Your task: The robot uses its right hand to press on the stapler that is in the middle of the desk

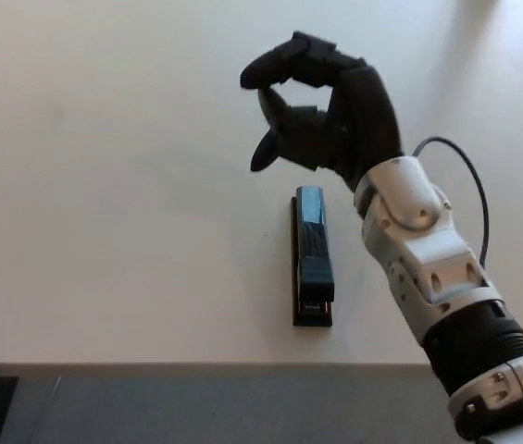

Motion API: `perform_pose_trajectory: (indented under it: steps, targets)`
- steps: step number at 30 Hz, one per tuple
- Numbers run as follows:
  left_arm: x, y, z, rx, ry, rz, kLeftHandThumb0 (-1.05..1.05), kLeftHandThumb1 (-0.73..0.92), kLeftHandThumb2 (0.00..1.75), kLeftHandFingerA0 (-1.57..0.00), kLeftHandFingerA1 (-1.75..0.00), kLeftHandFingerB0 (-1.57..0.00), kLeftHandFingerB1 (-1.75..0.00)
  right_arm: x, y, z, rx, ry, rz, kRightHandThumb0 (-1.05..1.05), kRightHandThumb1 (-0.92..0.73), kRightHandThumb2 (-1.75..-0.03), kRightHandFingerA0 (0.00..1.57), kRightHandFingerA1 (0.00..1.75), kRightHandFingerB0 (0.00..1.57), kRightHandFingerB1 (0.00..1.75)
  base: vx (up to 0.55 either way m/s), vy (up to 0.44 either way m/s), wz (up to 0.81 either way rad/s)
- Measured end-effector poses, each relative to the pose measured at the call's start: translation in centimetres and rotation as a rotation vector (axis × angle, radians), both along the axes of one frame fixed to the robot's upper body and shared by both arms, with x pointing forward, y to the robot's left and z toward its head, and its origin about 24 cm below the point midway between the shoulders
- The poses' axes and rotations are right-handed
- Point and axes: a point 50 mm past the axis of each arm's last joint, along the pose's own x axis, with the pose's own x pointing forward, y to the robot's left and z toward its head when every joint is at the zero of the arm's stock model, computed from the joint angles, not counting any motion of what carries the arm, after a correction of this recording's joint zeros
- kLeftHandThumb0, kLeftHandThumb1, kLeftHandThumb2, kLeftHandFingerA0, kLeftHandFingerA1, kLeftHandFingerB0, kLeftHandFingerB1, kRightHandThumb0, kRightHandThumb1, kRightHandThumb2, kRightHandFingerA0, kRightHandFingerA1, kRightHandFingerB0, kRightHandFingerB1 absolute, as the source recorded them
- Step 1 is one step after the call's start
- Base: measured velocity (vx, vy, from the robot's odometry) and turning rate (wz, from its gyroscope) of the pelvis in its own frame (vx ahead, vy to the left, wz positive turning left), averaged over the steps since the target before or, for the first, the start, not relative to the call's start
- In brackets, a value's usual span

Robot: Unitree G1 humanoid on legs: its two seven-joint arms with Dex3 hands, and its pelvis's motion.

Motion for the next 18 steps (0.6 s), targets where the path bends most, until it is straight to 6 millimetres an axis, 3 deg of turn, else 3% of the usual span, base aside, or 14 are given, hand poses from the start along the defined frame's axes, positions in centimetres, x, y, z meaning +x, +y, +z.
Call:
perform_pose_trajectory:
  steps: [6, 14, 15, 17, 18]
  targets:
    - [0.1, 0.0, 0.1, 0.002, -0.004, -0.003, -0.42, 0.92, 0.94, -0.04, -0.35, -0.03, -0.28, -0.4, 1.1, -2.7, -0.016, 0.085, -0.012, -0.17, -0.80, -0.69, 1.19, 1.00, 0.75, 1.16, 0.00, 0.000, 0.00]
    - [0.2, 0.0, 0.2, 0.006, -0.010, -0.009, -0.35, 0.92, 0.92, -0.04, -0.31, -0.02, -0.25, -0.4, 0.1, -4.9, -0.021, 0.151, -0.065, -0.13, -0.79, -0.77, 1.19, 1.09, 0.73, 1.20, 0.00, 0.000, 0.00]
    - [0.2, 0.0, 0.2, 0.006, -0.010, -0.009, -0.38, 0.92, 0.91, -0.04, -0.32, -0.02, -0.26, -0.4, 0.0, -5.1, -0.018, 0.156, -0.068, -0.14, -0.80, -0.75, 1.21, 1.01, 0.73, 1.15, 0.00, 0.000, 0.00]
    - [0.2, 0.0, 0.2, 0.006, -0.012, -0.008, -0.40, 0.92, 0.97, -0.03, -0.34, -0.02, -0.28, -0.4, -0.2, -5.5, -0.015, 0.168, -0.076, -0.17, -0.81, -0.68, 1.24, 1.00, 0.75, 1.06, 0.00, 0.000, 0.00]
    - [0.2, 0.0, 0.2, 0.006, -0.012, -0.008, -0.35, 0.92, 0.91, -0.05, -0.30, -0.02, -0.27, -0.5, -0.3, -5.7, -0.015, 0.176, -0.079, -0.16, -0.80, -0.70, 1.23, 1.02, 0.76, 1.00, 0.00, 0.000, 0.00]
